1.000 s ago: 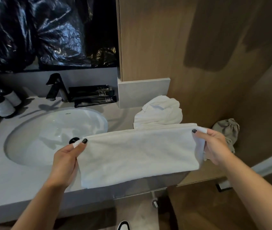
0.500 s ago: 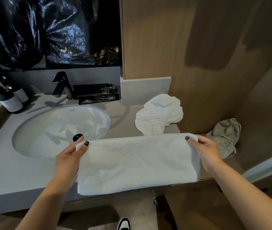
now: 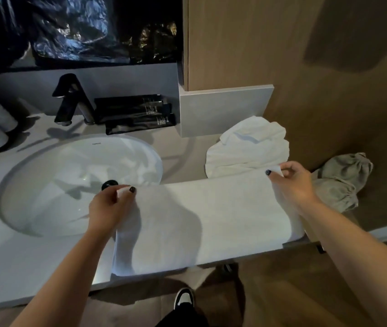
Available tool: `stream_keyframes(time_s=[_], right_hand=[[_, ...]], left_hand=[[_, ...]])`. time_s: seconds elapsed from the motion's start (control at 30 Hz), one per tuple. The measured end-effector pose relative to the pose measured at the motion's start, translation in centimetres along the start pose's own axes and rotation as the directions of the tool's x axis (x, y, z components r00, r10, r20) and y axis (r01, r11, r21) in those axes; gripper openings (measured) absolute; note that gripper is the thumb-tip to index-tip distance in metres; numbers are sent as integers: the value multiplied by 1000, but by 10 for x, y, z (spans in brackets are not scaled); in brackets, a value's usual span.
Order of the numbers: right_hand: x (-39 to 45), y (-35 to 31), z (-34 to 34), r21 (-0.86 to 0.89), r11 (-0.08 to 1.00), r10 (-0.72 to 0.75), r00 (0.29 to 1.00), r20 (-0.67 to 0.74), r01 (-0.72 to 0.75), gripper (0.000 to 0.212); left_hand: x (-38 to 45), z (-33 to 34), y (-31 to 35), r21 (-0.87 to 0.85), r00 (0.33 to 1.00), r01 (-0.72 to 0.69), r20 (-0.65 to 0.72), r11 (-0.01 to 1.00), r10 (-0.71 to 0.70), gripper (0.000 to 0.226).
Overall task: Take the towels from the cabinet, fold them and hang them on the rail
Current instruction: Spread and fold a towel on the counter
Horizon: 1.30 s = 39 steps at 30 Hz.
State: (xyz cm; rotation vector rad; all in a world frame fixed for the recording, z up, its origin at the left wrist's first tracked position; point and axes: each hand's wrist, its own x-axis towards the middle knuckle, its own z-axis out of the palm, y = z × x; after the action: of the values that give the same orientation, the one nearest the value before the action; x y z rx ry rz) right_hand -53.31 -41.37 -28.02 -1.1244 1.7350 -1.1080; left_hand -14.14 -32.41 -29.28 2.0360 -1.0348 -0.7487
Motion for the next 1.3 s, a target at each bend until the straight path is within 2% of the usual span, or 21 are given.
stream_keyframes(time_s=[0.07,0.13,0.17,0.2,0.27,0.3,0.37,0.4,0.47,0.6,0.67,0.77,0.9,0.97,1.03,1.1,1.2,1.3], right_hand=[[3,10,7,-75,997,11,1000,-4,-11,24],[-7,14,16,-333,933,-161,986,-45,137,32],[-16,12,22,-467,847,-298,954,-25,253,37],[-28,11,32,-533,760,-412,910,46,371,41],[-53,10,58,-517,620,-515,803,298,590,49],[-65,13,74,-488,549,-533,734,422,679,52],[-82,20,101,-462,403,-489,612,621,790,52],[-86,25,111,-479,326,-459,579,674,815,51],[-88,29,120,-531,231,-384,578,720,815,52],[-75,38,111,-524,213,-287,565,774,825,60],[-68,38,101,-549,193,-263,582,770,813,66],[-59,36,78,-634,168,-203,656,727,755,72],[-42,40,34,-763,263,-97,803,587,590,82],[-37,41,19,-794,277,-43,832,553,542,86],[-33,43,14,-796,290,-8,833,554,532,87],[-34,41,17,-781,348,-8,834,551,519,87],[-56,30,33,-726,443,-108,835,539,526,80],[-105,21,63,-601,442,-222,731,646,666,66]], left_hand=[[3,3,-1,319,991,-130,13,939,133,38],[-3,9,1,510,955,-266,26,818,295,53],[-10,16,3,546,920,-347,43,762,388,57],[-19,24,6,546,878,-433,75,717,474,56],[-35,44,9,513,781,-598,197,616,593,52],[-40,55,7,501,752,-643,269,580,602,53],[-44,73,0,511,739,-669,377,540,558,58],[-44,79,-5,528,746,-663,407,531,527,60],[-43,85,-10,554,752,-657,437,510,493,60],[-40,80,-11,546,748,-664,468,511,471,63],[-39,73,-14,564,761,-648,475,511,442,66],[-39,61,-20,609,808,-589,438,531,394,70],[-40,47,-25,638,851,-525,400,564,339,73],[-39,40,-27,631,871,-490,380,602,310,75],[-39,36,-29,647,883,-467,378,603,278,77],[-41,38,-29,674,883,-468,377,571,279,77],[-55,51,-14,647,831,-556,403,522,384,71],[-81,78,-4,559,784,-620,429,550,448,66]])
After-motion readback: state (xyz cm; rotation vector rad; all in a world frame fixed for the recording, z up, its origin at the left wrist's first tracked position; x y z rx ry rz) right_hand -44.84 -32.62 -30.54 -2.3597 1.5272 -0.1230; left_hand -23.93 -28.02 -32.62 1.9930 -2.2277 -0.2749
